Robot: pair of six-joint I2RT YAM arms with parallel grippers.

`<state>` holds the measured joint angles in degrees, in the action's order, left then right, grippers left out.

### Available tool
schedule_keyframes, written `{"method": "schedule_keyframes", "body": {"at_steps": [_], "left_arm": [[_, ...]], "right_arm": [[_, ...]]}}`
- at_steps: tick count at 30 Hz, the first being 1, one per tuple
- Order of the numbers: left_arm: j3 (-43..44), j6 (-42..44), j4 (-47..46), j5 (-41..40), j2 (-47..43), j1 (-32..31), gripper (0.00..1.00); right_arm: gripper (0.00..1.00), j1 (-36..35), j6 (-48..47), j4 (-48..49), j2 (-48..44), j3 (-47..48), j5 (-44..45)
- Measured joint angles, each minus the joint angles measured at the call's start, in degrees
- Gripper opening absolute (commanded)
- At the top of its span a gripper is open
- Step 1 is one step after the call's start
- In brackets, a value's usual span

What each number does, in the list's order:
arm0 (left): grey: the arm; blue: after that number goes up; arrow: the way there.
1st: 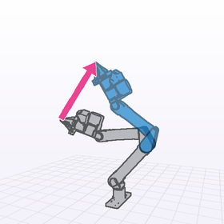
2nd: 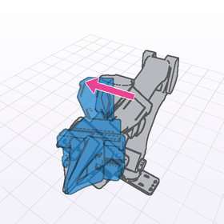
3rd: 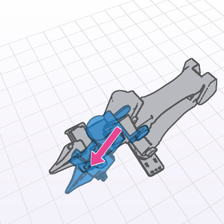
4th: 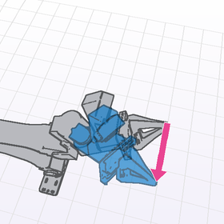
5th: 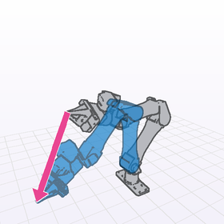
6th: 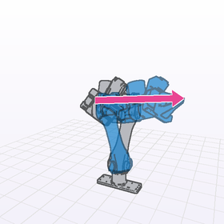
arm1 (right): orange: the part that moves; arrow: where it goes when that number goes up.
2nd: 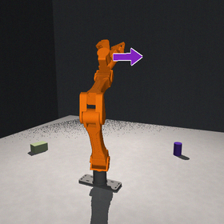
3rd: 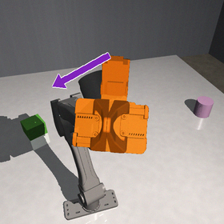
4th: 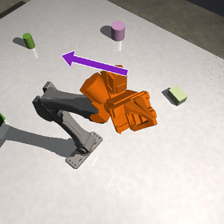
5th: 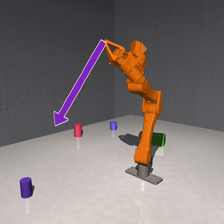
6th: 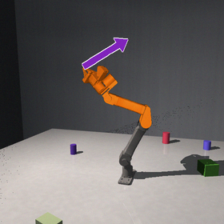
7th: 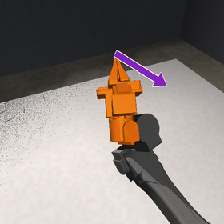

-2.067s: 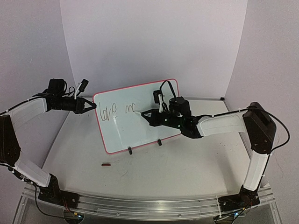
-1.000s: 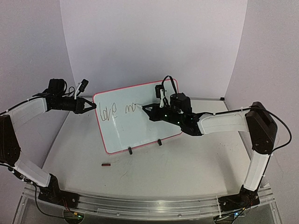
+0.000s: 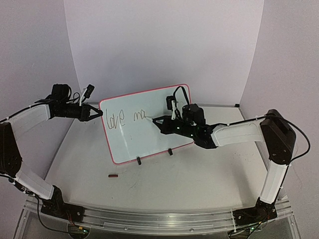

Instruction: Write a sentence on the whiteboard

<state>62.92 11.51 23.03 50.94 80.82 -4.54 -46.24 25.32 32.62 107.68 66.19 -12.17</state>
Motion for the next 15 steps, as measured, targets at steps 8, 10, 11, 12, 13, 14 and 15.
{"method": "schedule_keyframes", "body": {"at_steps": [8, 10, 11, 12, 13, 14, 15], "left_arm": [[0.0, 0.0, 0.0, 0.0, 0.0, 0.0, 0.0], [0.0, 0.0, 0.0, 0.0, 0.0, 0.0, 0.0], [0.0, 0.0, 0.0, 0.0, 0.0, 0.0, 0.0], [0.0, 0.0, 0.0, 0.0, 0.0, 0.0, 0.0], [0.0, 0.0, 0.0, 0.0, 0.0, 0.0, 0.0], [0.0, 0.0, 0.0, 0.0, 0.0, 0.0, 0.0], [0.0, 0.0, 0.0, 0.0, 0.0, 0.0, 0.0]], "right_arm": [[0.0, 0.0, 0.0, 0.3, 0.0, -0.1, 0.3], [0.0, -0.1, 0.0, 0.2, 0.0, -0.1, 0.5], [0.0, -0.1, -0.1, 0.2, -0.1, -0.1, 0.5], [0.0, -0.1, -0.2, 0.1, -0.1, -0.1, 0.6], [0.0, -0.1, -0.2, 0.0, -0.2, -0.1, 0.8], [0.0, -0.1, -0.2, -0.1, -0.3, -0.2, 1.0], [0.0, -0.1, -0.3, -0.2, -0.5, -0.3, 1.3]]}}
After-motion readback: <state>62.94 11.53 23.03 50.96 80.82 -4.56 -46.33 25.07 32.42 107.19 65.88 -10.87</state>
